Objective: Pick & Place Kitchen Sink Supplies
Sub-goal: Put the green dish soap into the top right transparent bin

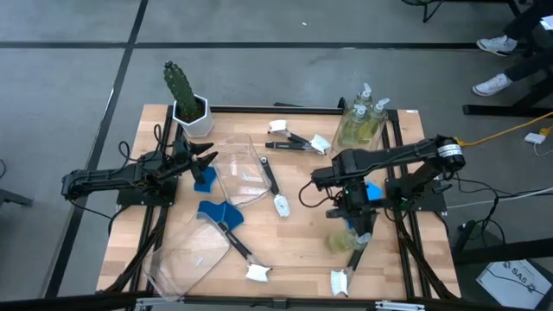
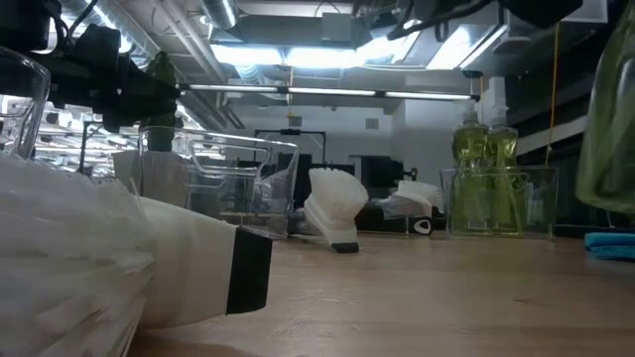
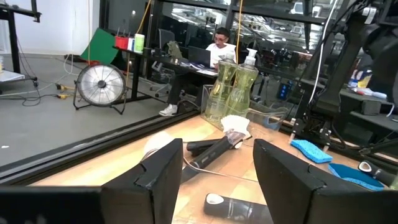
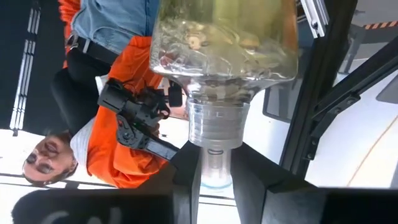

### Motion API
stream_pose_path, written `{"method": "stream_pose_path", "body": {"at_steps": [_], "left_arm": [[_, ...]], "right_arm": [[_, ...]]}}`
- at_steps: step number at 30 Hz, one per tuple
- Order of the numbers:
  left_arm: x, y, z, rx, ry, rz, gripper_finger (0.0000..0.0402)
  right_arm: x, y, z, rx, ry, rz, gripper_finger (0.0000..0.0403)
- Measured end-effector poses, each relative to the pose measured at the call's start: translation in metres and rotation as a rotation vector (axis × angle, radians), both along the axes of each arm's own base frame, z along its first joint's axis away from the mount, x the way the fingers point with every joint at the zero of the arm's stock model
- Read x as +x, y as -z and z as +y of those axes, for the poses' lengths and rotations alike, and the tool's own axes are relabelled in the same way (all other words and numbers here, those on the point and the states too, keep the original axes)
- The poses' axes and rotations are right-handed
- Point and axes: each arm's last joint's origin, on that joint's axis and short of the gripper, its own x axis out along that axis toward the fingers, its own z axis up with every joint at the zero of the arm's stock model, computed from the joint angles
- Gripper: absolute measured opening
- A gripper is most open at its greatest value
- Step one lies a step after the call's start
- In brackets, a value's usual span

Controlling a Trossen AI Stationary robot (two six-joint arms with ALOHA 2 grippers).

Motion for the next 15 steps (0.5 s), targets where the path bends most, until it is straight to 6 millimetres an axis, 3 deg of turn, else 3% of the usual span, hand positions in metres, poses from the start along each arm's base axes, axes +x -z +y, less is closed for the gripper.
{"method": "stream_pose_path", "body": {"at_steps": [15], "left_arm": [[0.0,0.0,0.0,0.0,0.0,0.0,0.0191]], "right_arm": [[0.0017,0.0019,-0.0044,-0.051,0.052,0.155,0.0067]]}}
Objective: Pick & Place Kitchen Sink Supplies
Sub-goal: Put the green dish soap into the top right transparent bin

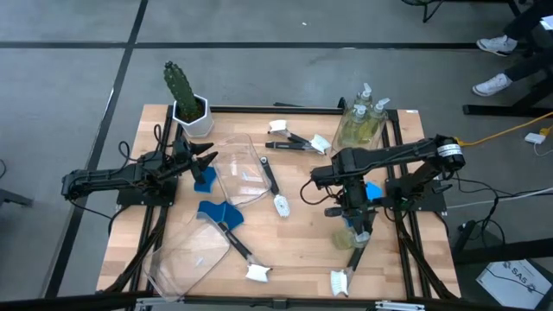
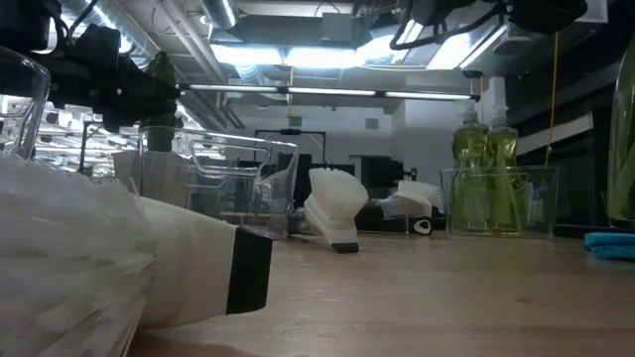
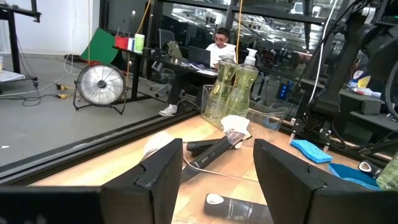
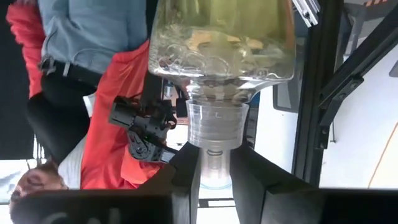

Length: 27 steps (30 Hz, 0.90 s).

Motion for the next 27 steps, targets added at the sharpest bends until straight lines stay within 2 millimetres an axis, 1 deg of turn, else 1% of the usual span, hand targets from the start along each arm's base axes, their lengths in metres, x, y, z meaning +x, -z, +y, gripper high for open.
{"method": "stream_pose_path", "body": {"at_steps": [6,12,18,23,27], "left_arm": [[0.0,0.0,0.0,0.0,0.0,0.0,0.019],[0.0,0.0,0.0,0.0,0.0,0.0,0.0191],[0.0,0.0,0.0,0.0,0.0,0.0,0.019],[0.0,0.0,0.0,0.0,0.0,0.0,0.0191],[0.0,0.0,0.0,0.0,0.0,0.002,0.019]], "right_arm": [[0.006,0.01,0.001,-0.07,0.007,0.109,0.0067],[0.013,0.02,0.004,-0.052,0.009,0.163,0.0067],[0.019,0.023,0.006,-0.04,0.01,0.159,0.0067],[0.03,0.024,0.012,-0.041,-0.008,0.126,0.0067],[0.04,0.029,0.014,-0.02,-0.007,0.109,0.0067]]}}
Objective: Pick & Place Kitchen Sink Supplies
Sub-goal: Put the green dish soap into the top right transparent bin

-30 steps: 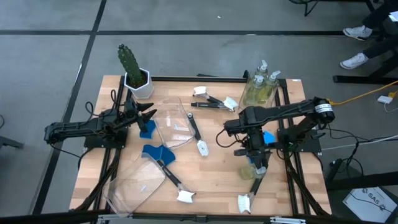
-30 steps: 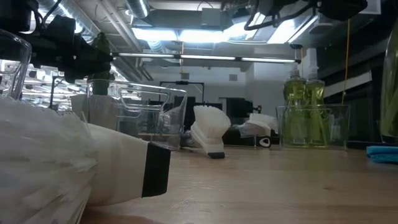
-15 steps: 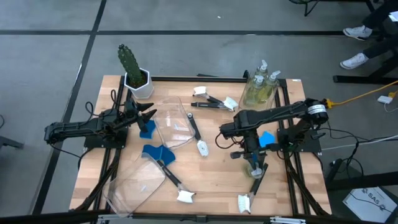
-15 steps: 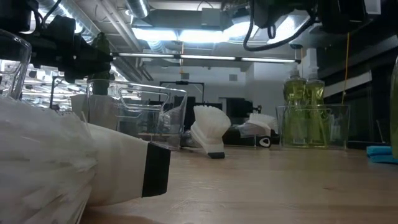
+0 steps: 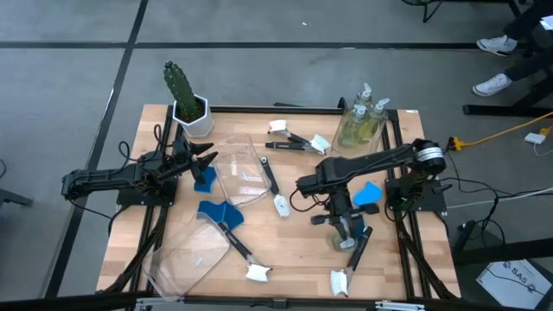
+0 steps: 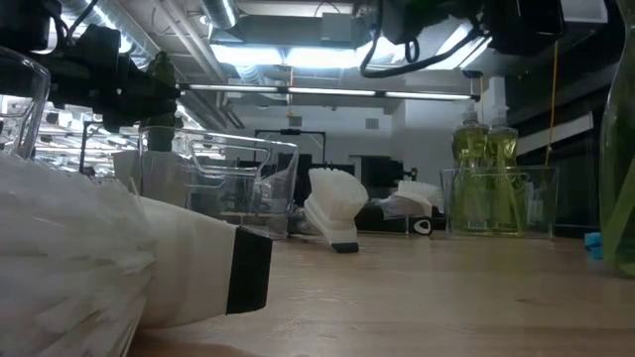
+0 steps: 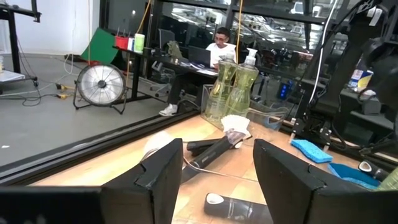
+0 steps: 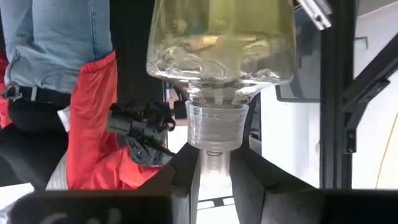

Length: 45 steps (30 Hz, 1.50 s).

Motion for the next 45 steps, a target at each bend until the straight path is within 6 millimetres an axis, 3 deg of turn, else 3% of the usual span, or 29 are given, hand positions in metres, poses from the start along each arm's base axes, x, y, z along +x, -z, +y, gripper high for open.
{"method": "stream_pose_path", "body": {"at_steps": [9,23,45], "left_arm": [[0.0,0.0,0.0,0.0,0.0,-0.001,0.0191],[0.0,0.0,0.0,0.0,0.0,-0.002,0.019],[0.0,0.0,0.0,0.0,0.0,-0.002,0.019]], "right_arm": [[0.007,0.007,-0.001,0.018,0.008,-0.008,0.0069],[0.01,0.008,-0.013,0.011,0.04,-0.033,0.0116],[0.012,0.009,-0.029,0.011,0.071,-0.092,0.0249]]}}
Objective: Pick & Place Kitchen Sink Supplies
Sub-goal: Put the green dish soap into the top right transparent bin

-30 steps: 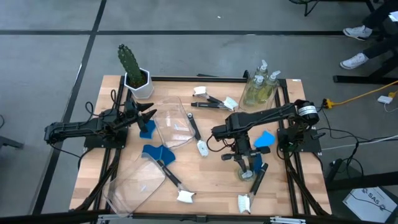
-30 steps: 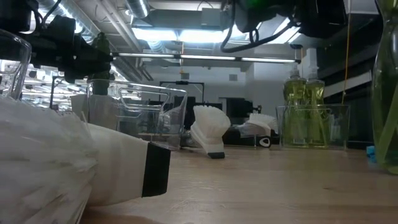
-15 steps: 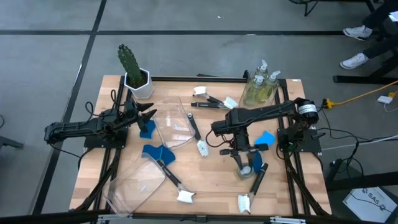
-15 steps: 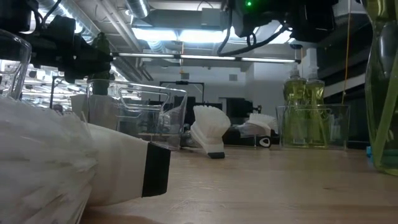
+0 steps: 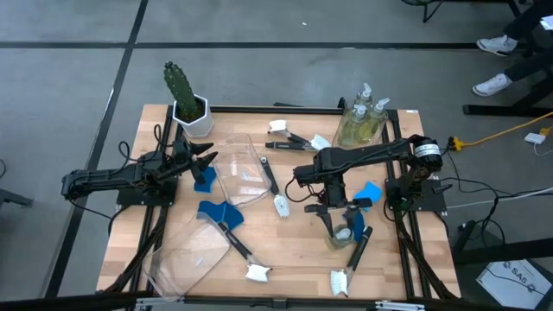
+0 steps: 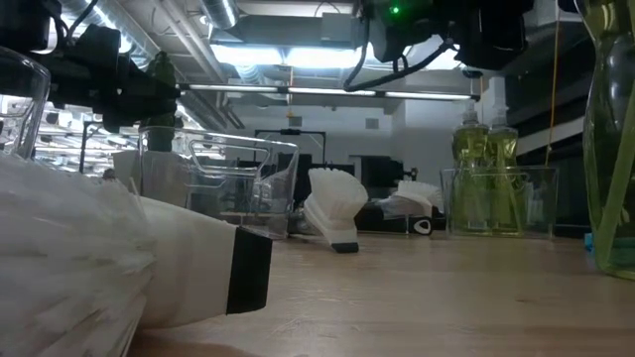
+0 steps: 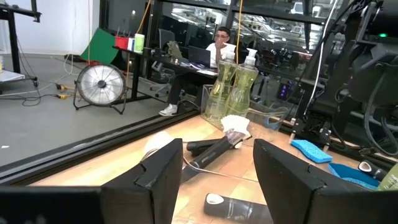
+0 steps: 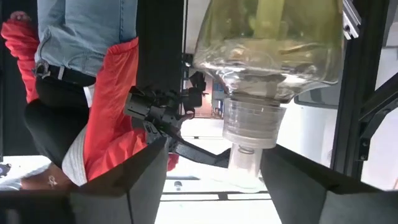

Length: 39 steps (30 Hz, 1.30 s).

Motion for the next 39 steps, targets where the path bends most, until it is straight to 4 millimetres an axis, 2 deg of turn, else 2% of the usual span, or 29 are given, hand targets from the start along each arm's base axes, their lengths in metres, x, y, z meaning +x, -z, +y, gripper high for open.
{"method": "stream_pose_path", "body": {"at_steps": [13,27,39], "left_arm": [[0.0,0.0,0.0,0.0,0.0,0.0,0.0189],[0.0,0.0,0.0,0.0,0.0,0.0,0.019],[0.0,0.0,0.0,0.0,0.0,0.0,0.019]], "right_arm": [[0.001,0.0,0.0,0.026,-0.006,-0.043,0.0256],[0.002,0.0,-0.018,0.032,0.049,-0.06,0.0256],[0.002,0.0,-0.021,0.025,0.053,-0.075,0.0255]]}}
